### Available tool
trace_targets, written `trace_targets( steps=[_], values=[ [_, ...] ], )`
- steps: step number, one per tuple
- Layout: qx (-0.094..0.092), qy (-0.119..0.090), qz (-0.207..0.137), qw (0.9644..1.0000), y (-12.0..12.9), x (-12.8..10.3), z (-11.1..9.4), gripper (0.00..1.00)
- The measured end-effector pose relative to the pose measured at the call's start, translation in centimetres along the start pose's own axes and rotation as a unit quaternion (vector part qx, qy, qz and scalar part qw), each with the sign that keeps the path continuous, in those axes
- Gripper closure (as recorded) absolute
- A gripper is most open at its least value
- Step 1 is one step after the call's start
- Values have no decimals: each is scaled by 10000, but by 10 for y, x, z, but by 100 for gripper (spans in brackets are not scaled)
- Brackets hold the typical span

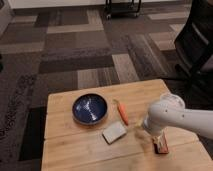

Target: Push the eraser across the table

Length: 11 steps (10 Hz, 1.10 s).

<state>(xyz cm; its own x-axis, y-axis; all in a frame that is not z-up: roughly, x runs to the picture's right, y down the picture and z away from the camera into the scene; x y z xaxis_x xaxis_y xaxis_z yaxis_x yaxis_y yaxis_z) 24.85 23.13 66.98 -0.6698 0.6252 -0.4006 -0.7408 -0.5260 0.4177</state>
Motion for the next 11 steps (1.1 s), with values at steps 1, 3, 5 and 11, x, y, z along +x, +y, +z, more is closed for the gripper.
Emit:
trace_targets(
  steps=[1, 3, 5, 11],
  values=[
    [88, -233, 326, 9992, -14, 1, -25, 35],
    [84, -257, 341, 9991, -14, 0, -27, 35],
    [120, -49, 364, 9993, -13, 11, -17, 35],
    [262, 817, 163, 9962, 20, 45, 33, 35]
  ],
)
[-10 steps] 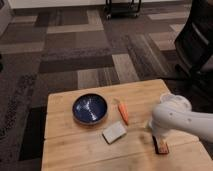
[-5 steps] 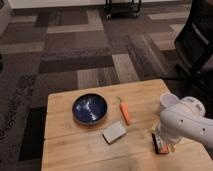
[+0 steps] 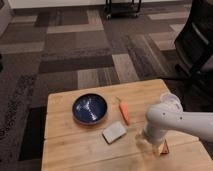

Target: Push the eraser across the table

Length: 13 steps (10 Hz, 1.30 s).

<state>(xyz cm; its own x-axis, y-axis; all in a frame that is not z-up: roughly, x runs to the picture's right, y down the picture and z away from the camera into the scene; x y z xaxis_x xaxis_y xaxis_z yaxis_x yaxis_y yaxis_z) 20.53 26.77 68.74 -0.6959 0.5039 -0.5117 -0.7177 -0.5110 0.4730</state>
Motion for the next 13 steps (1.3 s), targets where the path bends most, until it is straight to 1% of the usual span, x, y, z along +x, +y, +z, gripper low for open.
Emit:
trace_targets(
  steps=[3, 4, 5, 6, 7, 8, 9, 10, 11, 12, 13],
  values=[
    [2, -4, 0, 10000, 0, 0, 0, 35],
    [-7, -92, -199, 9998, 1, -7, -2, 35],
    [-10, -259, -576, 9980, 3, -17, -7, 35],
    [-1, -366, -823, 9959, 5, -23, -11, 35],
    [141, -696, -1720, 9825, 8, -37, -23, 35],
    [337, -891, -2595, 9610, 9, -41, -29, 35],
    [475, -929, -3164, 9429, 6, -41, -29, 35],
    [629, -843, -3964, 9120, 2, -35, -25, 35],
    [744, -791, -4489, 8870, -2, -33, -22, 35],
    [815, -759, -4823, 8689, -3, -32, -21, 35],
    [867, -735, -5074, 8542, -4, -32, -20, 35]
  ],
)
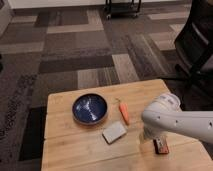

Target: Push the eraser across the table

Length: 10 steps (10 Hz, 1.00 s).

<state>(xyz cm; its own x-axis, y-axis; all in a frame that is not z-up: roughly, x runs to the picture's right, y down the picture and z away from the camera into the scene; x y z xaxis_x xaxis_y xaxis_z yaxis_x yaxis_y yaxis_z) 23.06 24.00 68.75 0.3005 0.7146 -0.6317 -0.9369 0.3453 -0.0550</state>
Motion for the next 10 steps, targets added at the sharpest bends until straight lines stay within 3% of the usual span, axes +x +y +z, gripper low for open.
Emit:
trace_targets(
  steps=[4, 6, 7, 8, 9, 10],
  values=[
    [-13, 0, -124, 9999, 1, -2, 2, 35],
    [-223, -133, -524, 9983, 10, -16, 4, 35],
    [-404, -256, -877, 9950, 18, -26, 5, 35],
    [-669, -526, -1625, 9830, 30, -43, -1, 35],
    [-750, -642, -2156, 9715, 28, -49, -7, 35],
    [-802, -732, -2732, 9558, 21, -54, -18, 35]
  ],
)
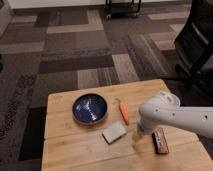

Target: Push the eraser across the table

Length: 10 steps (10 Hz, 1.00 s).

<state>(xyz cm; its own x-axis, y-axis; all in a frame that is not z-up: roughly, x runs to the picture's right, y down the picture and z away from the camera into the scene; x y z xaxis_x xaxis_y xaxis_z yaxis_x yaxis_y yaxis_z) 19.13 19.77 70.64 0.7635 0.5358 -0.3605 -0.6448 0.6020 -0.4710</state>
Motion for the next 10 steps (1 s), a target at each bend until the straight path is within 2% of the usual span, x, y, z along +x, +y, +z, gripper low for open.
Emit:
trace_targets(
  steps=[1, 2, 3, 4, 5, 6, 10],
  values=[
    [-52, -1, -269, 9996, -5, 3, -8, 35],
    [-216, 147, -805, 9964, -5, 15, -10, 35],
    [-297, 347, -1390, 9892, -5, 26, -9, 35],
    [-228, 462, -1893, 9806, -11, 32, -8, 35],
    [-133, 532, -2202, 9739, -17, 35, -9, 35],
    [-100, 557, -2311, 9713, -20, 36, -9, 35],
    [-98, 563, -2324, 9709, -19, 36, -9, 35]
  ],
)
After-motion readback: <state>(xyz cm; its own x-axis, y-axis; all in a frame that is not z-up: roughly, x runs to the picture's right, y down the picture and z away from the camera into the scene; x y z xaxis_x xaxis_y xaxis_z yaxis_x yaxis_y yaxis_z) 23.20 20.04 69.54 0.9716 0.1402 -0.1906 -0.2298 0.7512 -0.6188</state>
